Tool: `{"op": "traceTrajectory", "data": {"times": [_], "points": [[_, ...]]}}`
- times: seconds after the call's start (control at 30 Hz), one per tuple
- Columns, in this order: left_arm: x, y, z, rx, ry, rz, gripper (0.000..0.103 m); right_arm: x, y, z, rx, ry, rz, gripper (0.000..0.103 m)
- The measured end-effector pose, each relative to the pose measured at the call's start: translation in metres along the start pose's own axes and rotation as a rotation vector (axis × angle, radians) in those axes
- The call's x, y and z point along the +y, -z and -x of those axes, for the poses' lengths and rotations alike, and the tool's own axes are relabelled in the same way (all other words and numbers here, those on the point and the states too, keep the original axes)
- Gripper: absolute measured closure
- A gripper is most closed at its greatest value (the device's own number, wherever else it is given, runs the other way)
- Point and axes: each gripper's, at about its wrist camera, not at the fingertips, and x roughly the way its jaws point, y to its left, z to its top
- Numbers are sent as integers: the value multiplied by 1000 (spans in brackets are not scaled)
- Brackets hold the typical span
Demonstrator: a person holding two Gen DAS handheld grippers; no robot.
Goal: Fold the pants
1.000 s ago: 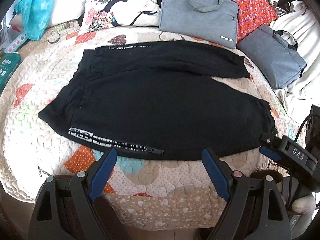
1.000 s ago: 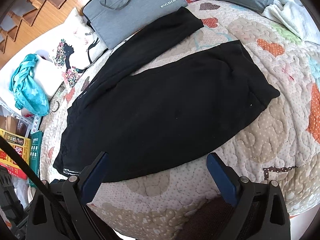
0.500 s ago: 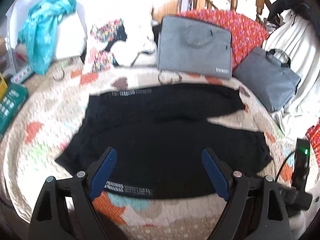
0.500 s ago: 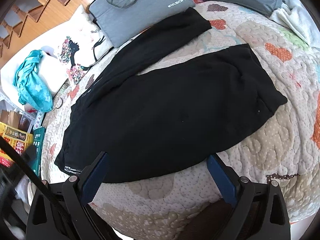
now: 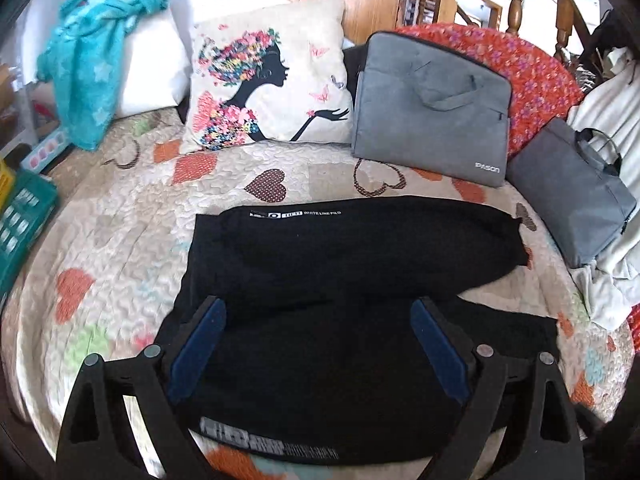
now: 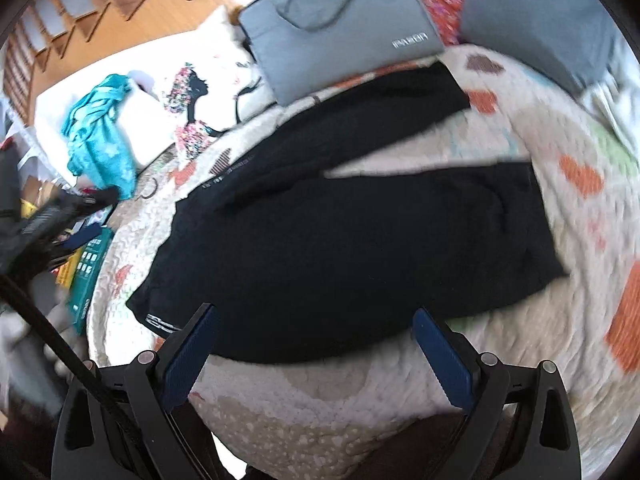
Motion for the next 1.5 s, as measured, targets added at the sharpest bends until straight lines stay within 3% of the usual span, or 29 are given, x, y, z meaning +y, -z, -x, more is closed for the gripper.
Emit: {"op": "traceTrajectory", "data": {"times": [0.27,0.37,0.53,0.67,0.8,0.97,1.0,1.03,1.07,1.1,1.13,1.17,1.33,1.5], "points": [[36,-59,-102,125,40,-27,10,-15,-114,-48,43,77,176,3],[44,-78,-143,175,66,-56,10,-20,-159,-87,55,141,295,3],[51,-95,-202,248,119,-129,10,-38,-212,-157,136,173,390,4],[48,-103,-236,290,179,-217,10,-46,-237,-197,159,192,458,4],[40,-103,-271,349,202,-343,10,-56,-251,-236,254,165,491,11],[25,-99,-273,348,197,-481,12,-61,-255,-256,275,153,510,14],[24,-97,-270,349,207,-491,25,-59,-254,-256,278,151,515,16],[21,-97,-266,349,230,-501,35,-58,-253,-254,280,145,517,26],[19,-97,-263,356,255,-505,64,-56,-252,-251,285,132,513,44],[18,-96,-258,367,277,-499,76,-54,-252,-248,293,110,495,55],[18,-95,-253,367,276,-498,79,-54,-252,-246,311,74,464,89],[16,-92,-248,359,266,-504,82,-56,-252,-244,330,39,423,99],[16,-91,-216,309,214,-492,88,-41,-236,-218,299,63,393,99],[27,-81,-151,242,207,-446,88,-18,-208,-154,249,33,360,99]]}}
